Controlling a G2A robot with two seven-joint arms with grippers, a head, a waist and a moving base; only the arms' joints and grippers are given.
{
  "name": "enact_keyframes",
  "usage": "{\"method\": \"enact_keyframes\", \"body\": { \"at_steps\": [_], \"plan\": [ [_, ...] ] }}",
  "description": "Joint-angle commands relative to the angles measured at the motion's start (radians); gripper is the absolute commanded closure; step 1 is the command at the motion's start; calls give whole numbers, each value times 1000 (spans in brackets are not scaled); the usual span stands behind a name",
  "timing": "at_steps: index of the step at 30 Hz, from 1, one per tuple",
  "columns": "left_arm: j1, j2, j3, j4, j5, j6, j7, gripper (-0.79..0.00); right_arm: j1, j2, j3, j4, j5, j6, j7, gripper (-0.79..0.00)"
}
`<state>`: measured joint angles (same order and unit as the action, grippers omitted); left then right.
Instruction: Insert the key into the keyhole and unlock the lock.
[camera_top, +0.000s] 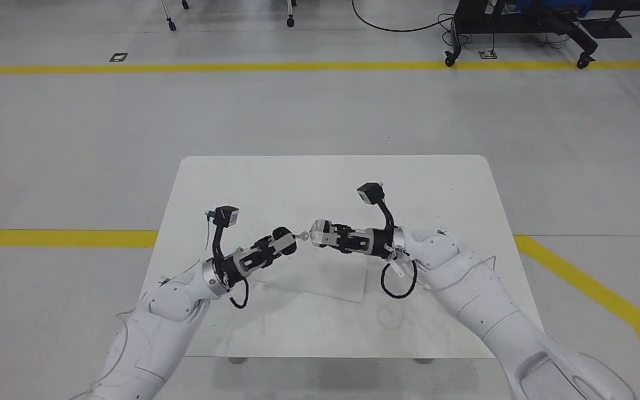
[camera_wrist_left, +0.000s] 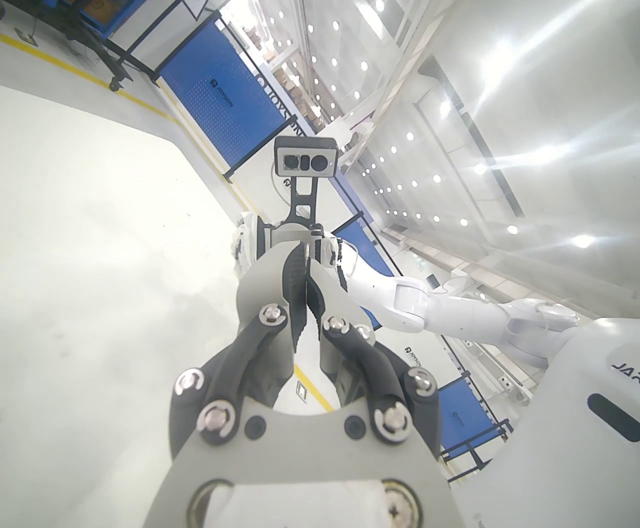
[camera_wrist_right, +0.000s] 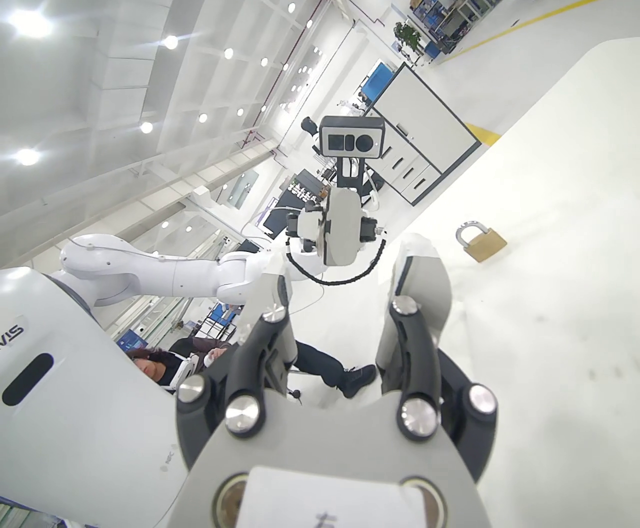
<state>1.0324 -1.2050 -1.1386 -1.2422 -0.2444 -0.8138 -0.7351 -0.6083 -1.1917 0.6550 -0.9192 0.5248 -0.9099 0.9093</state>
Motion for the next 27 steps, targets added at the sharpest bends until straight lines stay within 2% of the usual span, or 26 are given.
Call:
{"method": "enact_keyframes", "body": {
  "at_steps": [1,9,11,13,20,21,22,27],
  "plan": [
    [2,0,5,-8,24,14,11,0,0,-3,0,-1,-4,9,10,-329],
    [2,-1,16,-16,56,43,30,0,-6,-10,5,-8,-12,28,29,-262],
    [1,-1,18,-14,54,52,27,0,-8,-11,4,-11,-13,35,36,-191],
    [0,-2,22,-13,58,54,28,0,-9,-12,5,-14,-14,41,42,-12],
    [0,-2,16,-6,55,42,53,0,-11,-15,6,-13,-34,54,55,0],
    [1,-2,14,-6,51,41,56,-200,-12,-15,7,-12,-37,55,55,0],
    [1,-1,12,-6,50,41,57,-785,-12,-15,8,-13,-40,55,56,0],
    [3,2,0,-4,64,32,61,-785,-15,-15,15,-17,-49,45,46,0]
  ]
}}
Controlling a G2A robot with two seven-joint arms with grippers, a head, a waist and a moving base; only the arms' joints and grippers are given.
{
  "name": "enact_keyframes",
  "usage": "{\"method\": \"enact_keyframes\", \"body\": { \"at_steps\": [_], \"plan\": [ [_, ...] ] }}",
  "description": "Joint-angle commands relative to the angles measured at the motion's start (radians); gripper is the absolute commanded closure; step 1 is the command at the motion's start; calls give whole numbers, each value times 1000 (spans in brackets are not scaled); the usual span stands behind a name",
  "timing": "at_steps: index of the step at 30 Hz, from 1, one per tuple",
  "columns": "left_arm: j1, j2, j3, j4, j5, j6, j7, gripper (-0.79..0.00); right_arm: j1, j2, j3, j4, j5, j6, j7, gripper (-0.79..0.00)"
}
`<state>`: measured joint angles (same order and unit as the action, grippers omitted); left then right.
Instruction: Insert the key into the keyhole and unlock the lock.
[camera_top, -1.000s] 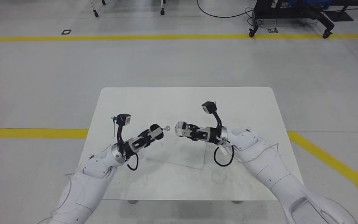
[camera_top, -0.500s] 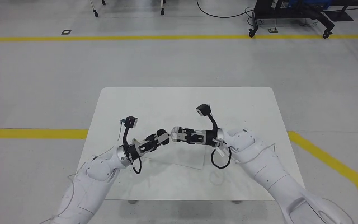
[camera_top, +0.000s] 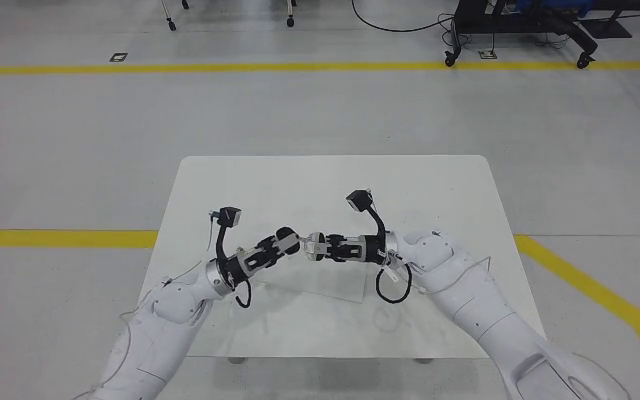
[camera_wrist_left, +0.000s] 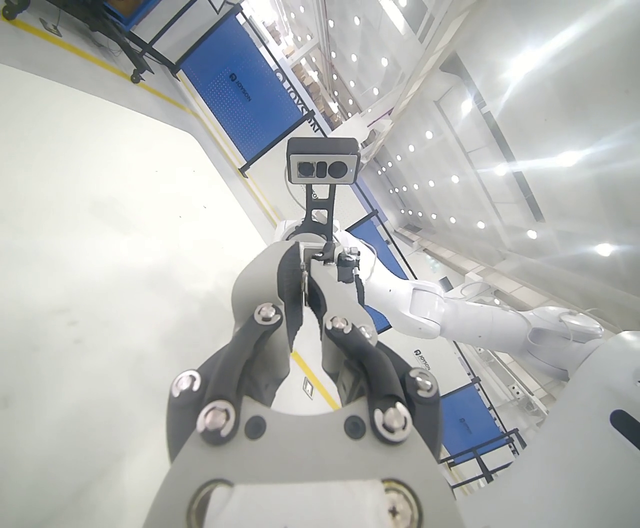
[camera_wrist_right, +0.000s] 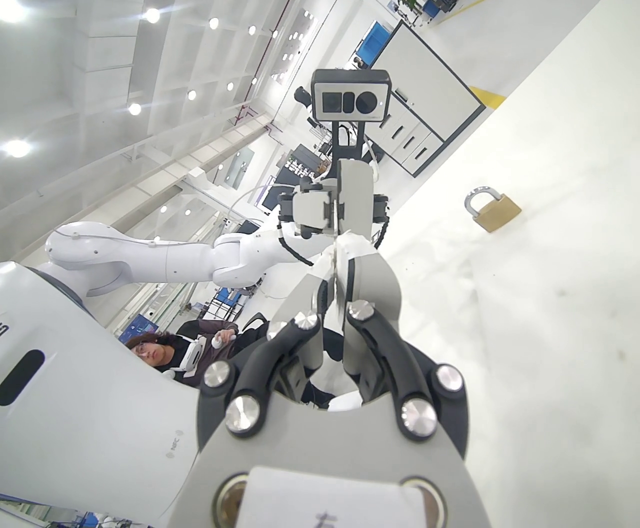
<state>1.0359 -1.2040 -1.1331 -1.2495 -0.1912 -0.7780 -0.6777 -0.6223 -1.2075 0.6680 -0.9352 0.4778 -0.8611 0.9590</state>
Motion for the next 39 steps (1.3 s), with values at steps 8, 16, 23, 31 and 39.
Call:
{"method": "enact_keyframes", "body": {
  "at_steps": [8,16,23,31,39],
  "plan": [
    [24,27,-121,15,13,-38,40,-785,-25,23,43,-17,6,-48,-48,0],
    [103,69,-278,-64,-55,20,-30,-785,-50,48,81,-33,19,-79,-79,0],
    [176,102,-388,-190,498,203,96,-785,-50,48,81,-33,19,-79,-79,0],
    [215,93,-245,-288,880,383,111,-785,-50,48,81,-33,19,-79,-79,0],
    [118,75,-134,-219,1009,554,69,-785,-50,48,81,-33,19,-79,-79,0]
  ]
}}
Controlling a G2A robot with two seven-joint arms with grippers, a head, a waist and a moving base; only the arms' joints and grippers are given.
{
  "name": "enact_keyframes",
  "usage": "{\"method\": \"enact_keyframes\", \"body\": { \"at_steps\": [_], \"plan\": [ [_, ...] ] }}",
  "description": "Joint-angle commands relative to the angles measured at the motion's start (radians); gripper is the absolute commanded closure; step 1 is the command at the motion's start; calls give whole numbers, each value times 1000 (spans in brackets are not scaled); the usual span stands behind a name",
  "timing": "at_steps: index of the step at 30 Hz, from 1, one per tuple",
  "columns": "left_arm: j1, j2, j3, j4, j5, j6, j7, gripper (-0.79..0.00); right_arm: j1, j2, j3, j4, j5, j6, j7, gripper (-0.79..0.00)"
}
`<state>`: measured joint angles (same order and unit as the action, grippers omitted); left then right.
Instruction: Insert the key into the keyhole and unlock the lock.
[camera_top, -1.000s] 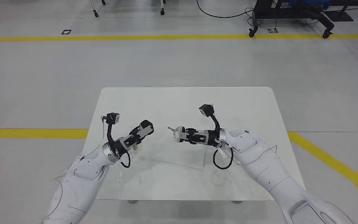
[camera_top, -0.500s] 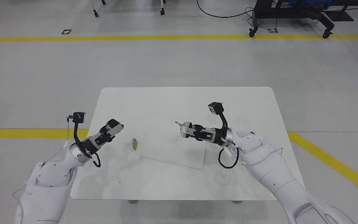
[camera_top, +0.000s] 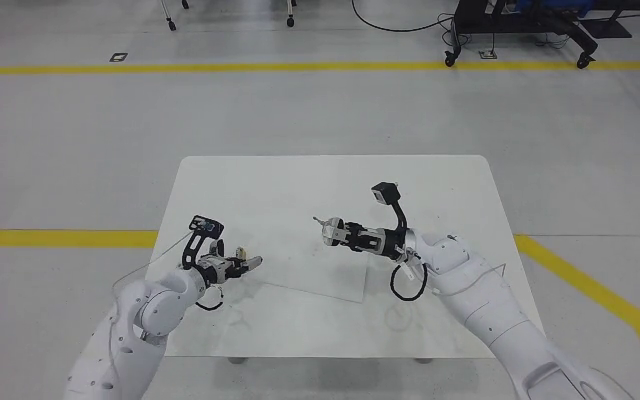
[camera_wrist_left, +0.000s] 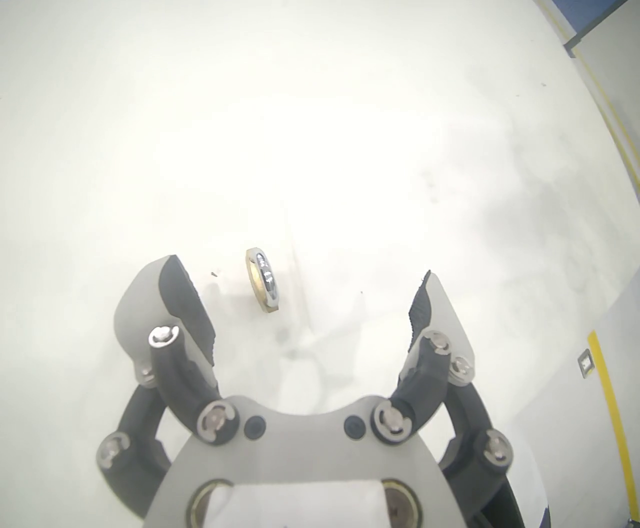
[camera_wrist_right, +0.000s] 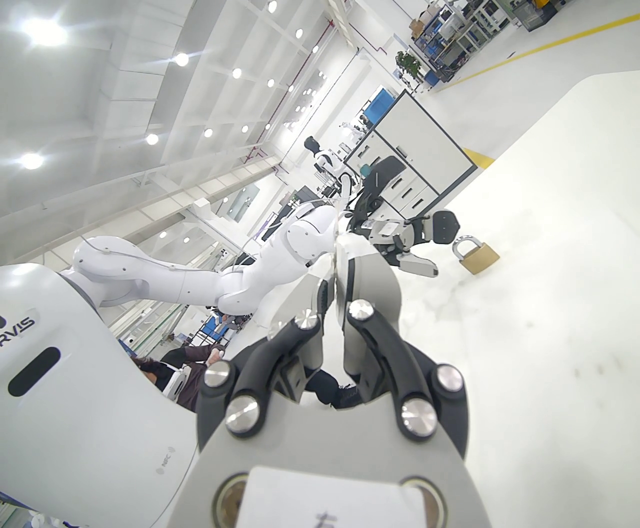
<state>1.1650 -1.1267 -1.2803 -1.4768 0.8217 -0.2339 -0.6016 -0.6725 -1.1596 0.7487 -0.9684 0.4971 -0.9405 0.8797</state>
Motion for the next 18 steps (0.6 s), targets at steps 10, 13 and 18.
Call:
{"method": "enact_keyframes", "body": {
  "at_steps": [10,13,18],
  "plan": [
    [-44,-12,48,28,-3,70,-39,-446,0,0,0,0,0,0,0,0],
    [-37,-10,36,21,-19,76,-47,-440,0,0,0,0,0,0,0,0],
    [-28,-8,20,19,-31,78,-53,-376,0,0,0,0,0,0,0,0]
  ]
}}
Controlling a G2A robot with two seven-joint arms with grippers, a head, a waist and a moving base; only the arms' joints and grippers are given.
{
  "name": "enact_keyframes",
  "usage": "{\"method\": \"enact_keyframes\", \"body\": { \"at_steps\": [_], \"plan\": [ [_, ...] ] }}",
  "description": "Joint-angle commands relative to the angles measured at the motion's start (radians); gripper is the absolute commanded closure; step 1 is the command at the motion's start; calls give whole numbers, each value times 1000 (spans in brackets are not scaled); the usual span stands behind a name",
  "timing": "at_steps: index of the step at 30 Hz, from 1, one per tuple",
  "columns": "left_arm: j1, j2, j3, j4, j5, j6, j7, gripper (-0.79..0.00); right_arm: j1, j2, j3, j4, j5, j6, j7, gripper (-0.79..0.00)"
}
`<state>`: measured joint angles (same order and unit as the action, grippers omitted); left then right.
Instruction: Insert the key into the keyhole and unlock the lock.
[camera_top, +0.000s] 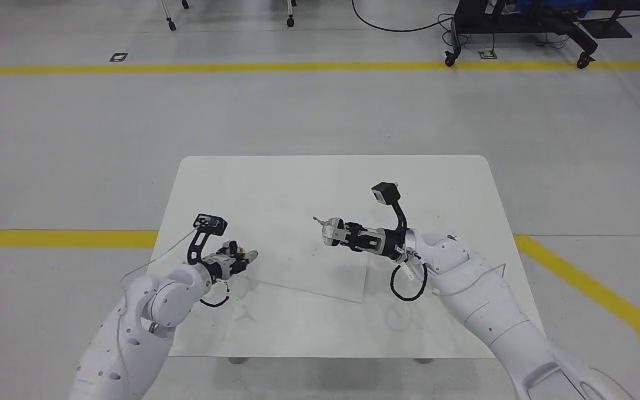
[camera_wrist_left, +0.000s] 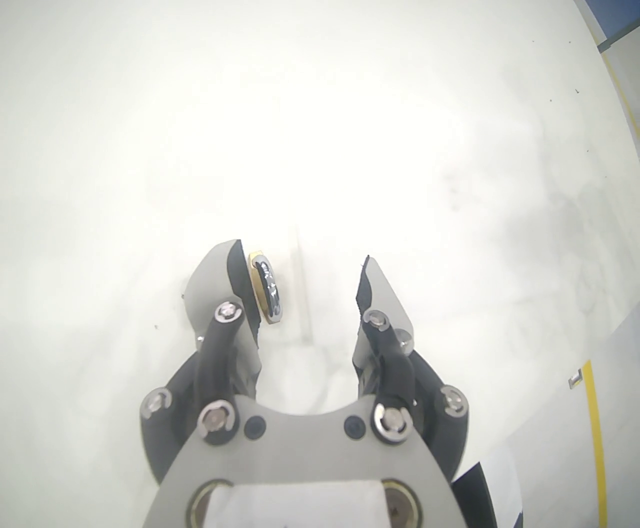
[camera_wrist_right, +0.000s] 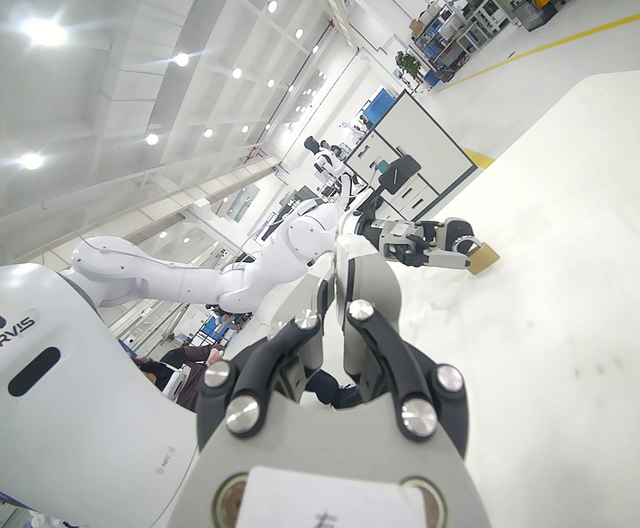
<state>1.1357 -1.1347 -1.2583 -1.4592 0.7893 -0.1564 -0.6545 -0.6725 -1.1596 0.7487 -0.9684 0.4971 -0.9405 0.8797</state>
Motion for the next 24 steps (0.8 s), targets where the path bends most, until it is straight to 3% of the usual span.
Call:
{"method": "enact_keyframes", "body": {
  "at_steps": [1,3,6,12,15,17,24],
  "plan": [
    [2,1,-2,3,4,2,-1,-354,0,0,0,0,0,0,0,0],
    [2,1,-1,4,8,3,-1,-296,0,0,0,0,0,0,0,0],
    [3,0,-3,5,6,11,4,-292,0,0,0,0,0,0,0,0],
    [6,2,-9,12,29,35,12,-215,0,0,0,0,0,0,0,0],
    [5,2,-9,17,34,41,12,-139,0,0,0,0,0,0,0,0],
    [4,2,-10,20,36,45,13,0,0,0,0,0,0,0,0,0],
    [6,2,-19,18,24,36,30,0,0,0,0,0,0,0,0,0]
  ]
}}
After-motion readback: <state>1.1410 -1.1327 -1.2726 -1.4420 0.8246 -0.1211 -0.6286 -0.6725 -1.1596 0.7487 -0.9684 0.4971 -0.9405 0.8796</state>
